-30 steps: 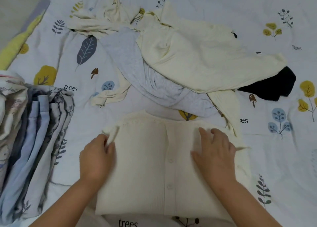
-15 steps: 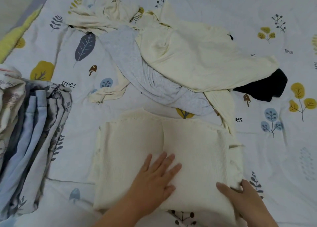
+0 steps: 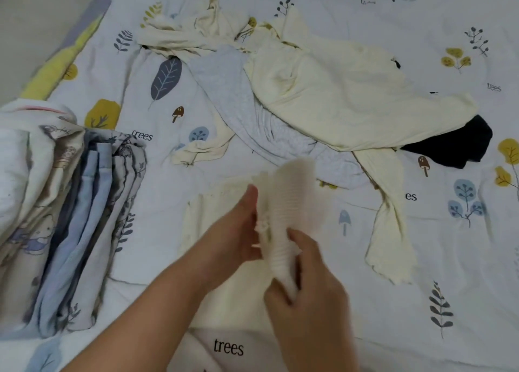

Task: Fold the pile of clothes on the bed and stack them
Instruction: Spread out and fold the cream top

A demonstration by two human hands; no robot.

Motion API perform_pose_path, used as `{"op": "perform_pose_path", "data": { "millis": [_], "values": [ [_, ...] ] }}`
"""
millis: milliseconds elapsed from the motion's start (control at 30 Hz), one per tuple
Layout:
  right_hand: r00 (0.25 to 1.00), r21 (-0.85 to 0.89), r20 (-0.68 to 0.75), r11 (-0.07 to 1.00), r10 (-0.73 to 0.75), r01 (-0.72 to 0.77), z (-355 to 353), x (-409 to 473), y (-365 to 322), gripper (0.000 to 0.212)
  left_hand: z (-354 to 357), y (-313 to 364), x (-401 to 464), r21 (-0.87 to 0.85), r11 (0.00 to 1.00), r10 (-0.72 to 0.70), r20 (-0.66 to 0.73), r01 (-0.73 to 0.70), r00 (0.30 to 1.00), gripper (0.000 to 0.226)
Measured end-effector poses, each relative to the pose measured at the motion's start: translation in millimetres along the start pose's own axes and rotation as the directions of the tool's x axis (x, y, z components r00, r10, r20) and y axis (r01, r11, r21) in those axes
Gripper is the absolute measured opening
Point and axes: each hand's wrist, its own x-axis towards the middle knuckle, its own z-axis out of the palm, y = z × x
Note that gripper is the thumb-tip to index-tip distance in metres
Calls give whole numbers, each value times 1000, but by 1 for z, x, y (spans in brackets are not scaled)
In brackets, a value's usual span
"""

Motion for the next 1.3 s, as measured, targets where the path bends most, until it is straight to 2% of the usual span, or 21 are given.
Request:
{"op": "perform_pose_path", "data": {
  "millis": [33, 100, 167, 200, 267, 300, 367, 400, 433, 500, 567, 633, 667, 700, 767, 800, 867, 1000, 1133, 1233, 1300],
  "values": [
    [997, -72, 3, 994, -78, 78, 10, 0, -7, 68, -5, 7, -2, 15, 999, 40, -38, -40, 998, 40],
    [967, -154, 165, 963, -195, 221, 30, -3, -19, 76, -21, 12, -8, 117, 990, 93, -113, -79, 989, 26],
    [909, -41, 371, 975, -190, 220, 43, -10, -28, 74, -44, 13, -13, 210, 976, 108, -192, -67, 975, 33],
    [892, -26, 387, 965, -233, 262, 47, -12, -31, 71, -56, 11, -15, 182, 982, 82, -211, -43, 974, 34],
    [929, 5, 238, 957, -284, 291, 49, -12, -25, 55, -79, 7, -18, 157, 987, 22, -264, 21, 964, 29],
    [946, 13, 147, 957, -289, 290, 49, -10, -21, 48, -89, 2, -16, 221, 972, 5, -340, 75, 940, 28],
    [968, -128, 100, 961, -231, 243, 49, -3, -9, 46, -100, -11, -9, 386, 903, 25, -490, 190, 872, 37],
    [983, -154, 105, 974, -150, 166, 49, 3, -2, 48, -102, -16, -4, 442, 872, 67, -534, 210, 843, 43],
    [993, -148, 116, 987, -37, 54, 50, 7, 6, 51, -102, -19, 1, 495, 849, 132, -540, 186, 831, 45],
    [987, -209, 137, 976, 89, -59, 53, 13, 10, 59, -98, -22, 4, 581, 807, 268, -517, 103, 813, 45],
    [961, -338, 230, 939, 154, -69, 64, 6, 7, 68, -94, -24, 2, 718, 680, 380, -517, 147, 767, 48],
    [927, -541, 320, 841, 194, 11, 77, -10, 3, 89, -87, -30, -5, 851, 391, 451, -509, 351, 733, 56],
    [914, -562, 347, 826, 208, 25, 79, -15, 1, 94, -80, -36, -11, 877, 256, 458, -480, 407, 748, 61],
    [941, -572, 301, 819, 157, 47, 81, -20, 4, 85, -72, -43, -17, 900, 168, 465, -431, 401, 773, 63],
    [983, -512, 179, 857, 43, 55, 81, -21, 14, 55, -60, -56, -29, 944, 71, 507, -311, 321, 804, 66],
    [991, -459, 130, 887, 14, 47, 80, -17, 18, 48, -58, -64, -32, 956, 23, 523, -260, 291, 812, 66],
    [995, -410, 95, 912, 43, 0, 79, -2, 25, 57, -60, -81, -32, 969, -47, 531, -182, 243, 828, 64],
    [959, -563, 245, 826, 141, 22, 96, -4, 48, 63, -75, -117, -27, 984, -48, 472, -131, 174, 872, 63],
    [969, -592, 220, 805, 110, 43, 104, -8, 63, 57, -88, -131, -23, 987, -3, 448, -143, 161, 883, 65],
    [959, -521, 251, 853, 130, 21, 101, -3, 61, 61, -82, -122, -22, 989, 31, 448, -141, 142, 883, 64],
    [968, -447, 241, 893, 71, 45, 96, -1, 61, 60, -80, -116, -26, 988, 116, 480, -149, 106, 865, 64]
  ]
}}
